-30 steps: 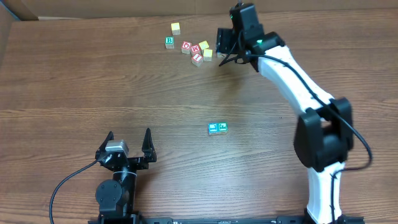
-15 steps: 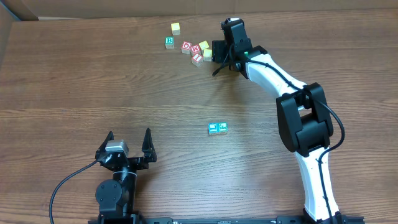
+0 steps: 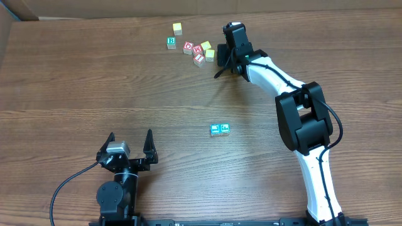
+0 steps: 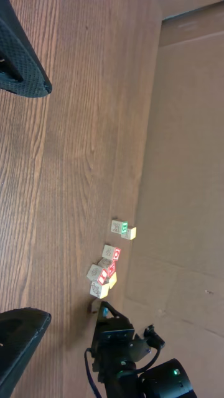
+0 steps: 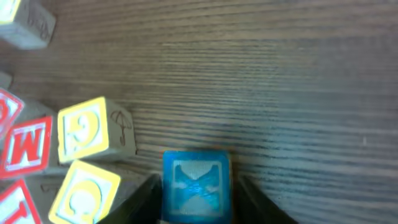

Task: Flip 4 blocks
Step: 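Move the right gripper to the cluster and grasp the blue-X block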

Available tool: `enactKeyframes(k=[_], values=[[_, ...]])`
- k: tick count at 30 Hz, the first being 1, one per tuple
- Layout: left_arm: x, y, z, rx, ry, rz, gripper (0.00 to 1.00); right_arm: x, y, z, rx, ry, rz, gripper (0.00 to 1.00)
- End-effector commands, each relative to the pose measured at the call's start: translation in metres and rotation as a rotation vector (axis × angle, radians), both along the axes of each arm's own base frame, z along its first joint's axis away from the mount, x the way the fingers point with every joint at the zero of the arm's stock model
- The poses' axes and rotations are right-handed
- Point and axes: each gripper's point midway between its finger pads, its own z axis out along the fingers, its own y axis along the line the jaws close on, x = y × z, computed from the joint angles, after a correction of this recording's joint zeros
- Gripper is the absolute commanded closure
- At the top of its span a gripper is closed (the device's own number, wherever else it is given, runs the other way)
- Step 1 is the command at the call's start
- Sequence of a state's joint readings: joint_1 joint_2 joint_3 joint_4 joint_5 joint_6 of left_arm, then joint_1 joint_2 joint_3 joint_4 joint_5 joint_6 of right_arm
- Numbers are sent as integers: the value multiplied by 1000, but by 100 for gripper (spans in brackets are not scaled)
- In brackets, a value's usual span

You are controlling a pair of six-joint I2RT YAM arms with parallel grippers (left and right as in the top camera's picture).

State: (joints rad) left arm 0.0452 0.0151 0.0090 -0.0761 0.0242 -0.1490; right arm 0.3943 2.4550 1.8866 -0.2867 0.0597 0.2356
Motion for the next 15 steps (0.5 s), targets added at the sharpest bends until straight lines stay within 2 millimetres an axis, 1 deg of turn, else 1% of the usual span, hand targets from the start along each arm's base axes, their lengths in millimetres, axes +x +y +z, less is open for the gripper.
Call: enactKeyframes(k=[1, 3, 5, 7, 10, 12, 15], values=[[0, 0, 0, 23, -4, -1, 0, 2, -3, 4, -7, -11, -2, 76], [0, 0, 0, 23, -4, -1, 0, 3, -2, 17, -1, -26, -2, 79], [0, 0, 0, 23, -4, -1, 0, 2, -3, 34, 5, -40, -2, 79], [0, 0, 0, 23, -4, -1, 0, 0, -3, 59, 14, -62, -2, 79], [0, 0, 0, 22, -4, -1, 0, -5, -5, 102, 29, -94, -2, 79], [0, 0, 0, 23, -4, -1, 0, -16, -4, 135, 40, -112, 4, 79], [0, 0, 0, 23, -4, -1, 0, -45, 4, 184, 71, -115, 53, 79]])
